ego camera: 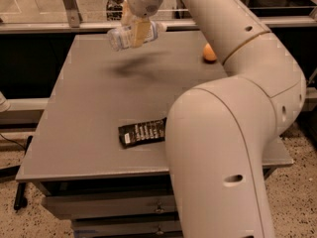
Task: Place blue plastic bottle upright
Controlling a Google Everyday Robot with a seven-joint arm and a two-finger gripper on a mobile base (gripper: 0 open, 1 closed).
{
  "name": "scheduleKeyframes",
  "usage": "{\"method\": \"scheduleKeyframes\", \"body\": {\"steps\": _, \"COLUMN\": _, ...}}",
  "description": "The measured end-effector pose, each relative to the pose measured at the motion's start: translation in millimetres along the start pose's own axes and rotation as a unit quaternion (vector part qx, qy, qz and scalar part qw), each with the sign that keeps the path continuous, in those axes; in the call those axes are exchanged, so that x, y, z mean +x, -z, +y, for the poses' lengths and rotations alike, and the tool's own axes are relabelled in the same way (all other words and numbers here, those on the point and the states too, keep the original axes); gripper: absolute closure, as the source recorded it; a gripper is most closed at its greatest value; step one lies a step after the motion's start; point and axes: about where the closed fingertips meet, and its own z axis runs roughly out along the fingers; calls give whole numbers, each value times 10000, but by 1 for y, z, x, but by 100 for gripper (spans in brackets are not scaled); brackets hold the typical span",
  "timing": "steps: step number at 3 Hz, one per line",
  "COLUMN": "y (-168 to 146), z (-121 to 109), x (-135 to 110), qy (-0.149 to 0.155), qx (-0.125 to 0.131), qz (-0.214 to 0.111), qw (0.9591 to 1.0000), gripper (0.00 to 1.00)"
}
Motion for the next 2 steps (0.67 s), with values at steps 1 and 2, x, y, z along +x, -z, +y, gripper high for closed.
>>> {"method": "scheduleKeyframes", "body": {"steps": 1, "y": 13, "z": -4, "x": -17, "qy": 859, "qx": 79, "qz": 144, "qw": 9962, "gripper": 100}}
{"method": "scheduleKeyframes", "body": {"steps": 2, "y": 29, "z": 6, "x": -28, "qy": 1785, "qx": 88, "qz": 121, "qw": 9838, "gripper": 100}}
